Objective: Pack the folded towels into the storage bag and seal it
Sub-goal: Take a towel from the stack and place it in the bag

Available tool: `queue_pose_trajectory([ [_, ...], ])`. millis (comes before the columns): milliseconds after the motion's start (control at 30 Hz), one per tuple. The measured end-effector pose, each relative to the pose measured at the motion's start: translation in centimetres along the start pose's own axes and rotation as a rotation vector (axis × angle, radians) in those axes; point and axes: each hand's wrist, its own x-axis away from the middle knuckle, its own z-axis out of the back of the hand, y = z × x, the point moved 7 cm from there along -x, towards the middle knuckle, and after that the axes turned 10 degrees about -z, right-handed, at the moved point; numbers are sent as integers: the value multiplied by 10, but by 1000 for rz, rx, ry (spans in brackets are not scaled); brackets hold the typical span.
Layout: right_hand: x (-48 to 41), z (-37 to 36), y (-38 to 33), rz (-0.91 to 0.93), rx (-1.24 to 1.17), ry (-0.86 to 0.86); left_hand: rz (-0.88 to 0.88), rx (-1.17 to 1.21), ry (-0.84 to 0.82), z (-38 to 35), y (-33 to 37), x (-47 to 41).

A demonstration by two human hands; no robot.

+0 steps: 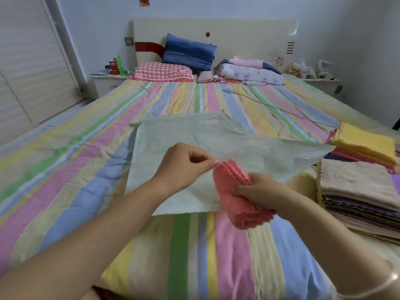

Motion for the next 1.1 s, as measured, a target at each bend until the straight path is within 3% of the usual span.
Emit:
queue_pose_trajectory([
  [67, -14, -5, -21, 51, 148, 128, -34, 36, -57, -7, 22, -1],
  [167, -28, -28, -45, 86, 190, 110, -45, 125, -100, -13, 44, -2],
  [233, -34, -35, -55, 100, 281, 242, -20, 224, -83, -10, 47, -4],
  [300, -49, -43, -59, 143, 277, 376, 43, 332, -87, -5, 40, -6],
  [367, -63, -55, -62, 239, 228, 387, 154, 473, -84, 1, 24, -7],
  [433, -70, -60, -71, 337, 188, 417, 251, 532, 54, 19, -11, -10],
  [500, -77, -73, -81, 420, 237, 362, 331, 418, 240, 44, -61, -11],
  [567, -72, -84, -97, 535, 451, 329, 383, 198, 359, 66, -113, -10],
  [633, -86, -95, -101, 465, 673, 298, 386, -11, 373, 76, -155, -13],
  [700, -94, -105, -111, 508, 724, 252, 338, -137, 275, 70, -179, -23],
  [800, -112, -115, -113, 487, 647, 234, 211, -140, 93, 49, -189, -47],
  [867, -134, -119, -101, 363, 618, 127, 135, -111, -84, 30, -187, -61],
  [933, -142, -128, -93, 354, 704, 29, 36, -169, -239, 12, -184, -68],
  [1033, -167, -129, -85, 433, 608, 116, -106, -290, -326, -12, -182, -66],
  [1100, -182, -122, -84, 399, 569, 205, -143, -245, -281, -17, -180, -68],
])
